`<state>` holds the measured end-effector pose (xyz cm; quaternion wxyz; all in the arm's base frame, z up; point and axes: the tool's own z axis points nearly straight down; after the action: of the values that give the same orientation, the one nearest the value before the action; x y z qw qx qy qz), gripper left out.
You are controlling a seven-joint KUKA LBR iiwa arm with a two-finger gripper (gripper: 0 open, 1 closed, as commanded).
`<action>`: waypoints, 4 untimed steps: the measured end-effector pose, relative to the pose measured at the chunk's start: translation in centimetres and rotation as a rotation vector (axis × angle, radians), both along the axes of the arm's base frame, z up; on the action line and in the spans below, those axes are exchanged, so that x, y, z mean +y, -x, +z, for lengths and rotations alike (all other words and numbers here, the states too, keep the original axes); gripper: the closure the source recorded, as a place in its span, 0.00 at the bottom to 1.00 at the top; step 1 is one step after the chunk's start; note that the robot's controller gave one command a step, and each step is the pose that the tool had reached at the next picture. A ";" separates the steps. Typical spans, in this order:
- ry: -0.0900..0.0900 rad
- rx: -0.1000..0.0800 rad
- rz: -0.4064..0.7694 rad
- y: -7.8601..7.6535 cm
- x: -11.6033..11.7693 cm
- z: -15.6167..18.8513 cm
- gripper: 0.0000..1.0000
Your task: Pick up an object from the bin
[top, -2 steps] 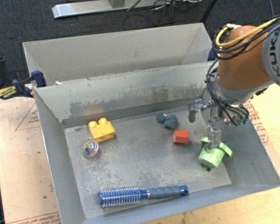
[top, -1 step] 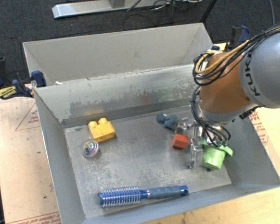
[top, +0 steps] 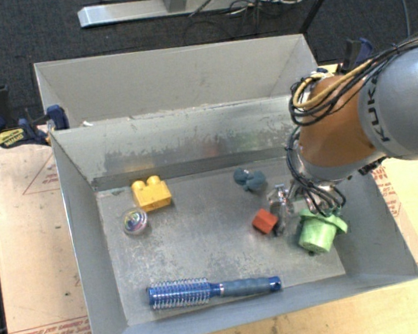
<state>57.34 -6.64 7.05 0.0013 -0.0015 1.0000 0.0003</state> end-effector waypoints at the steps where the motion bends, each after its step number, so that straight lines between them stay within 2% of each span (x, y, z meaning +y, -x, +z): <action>1: 0.000 0.000 0.000 0.0 0.0 -0.1 0.00; 2: -0.006 -0.003 0.426 2.0 -6.4 0.6 0.00; 3: -0.004 -0.004 0.475 -2.6 -8.0 0.0 0.00; 4: -0.003 -0.007 0.476 -2.7 -8.0 0.2 1.00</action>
Offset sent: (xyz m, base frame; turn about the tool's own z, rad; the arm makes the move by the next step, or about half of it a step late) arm 0.0000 0.0000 0.0000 0.0000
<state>60.00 -14.61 7.21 0.0045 -0.2374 0.9714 0.0022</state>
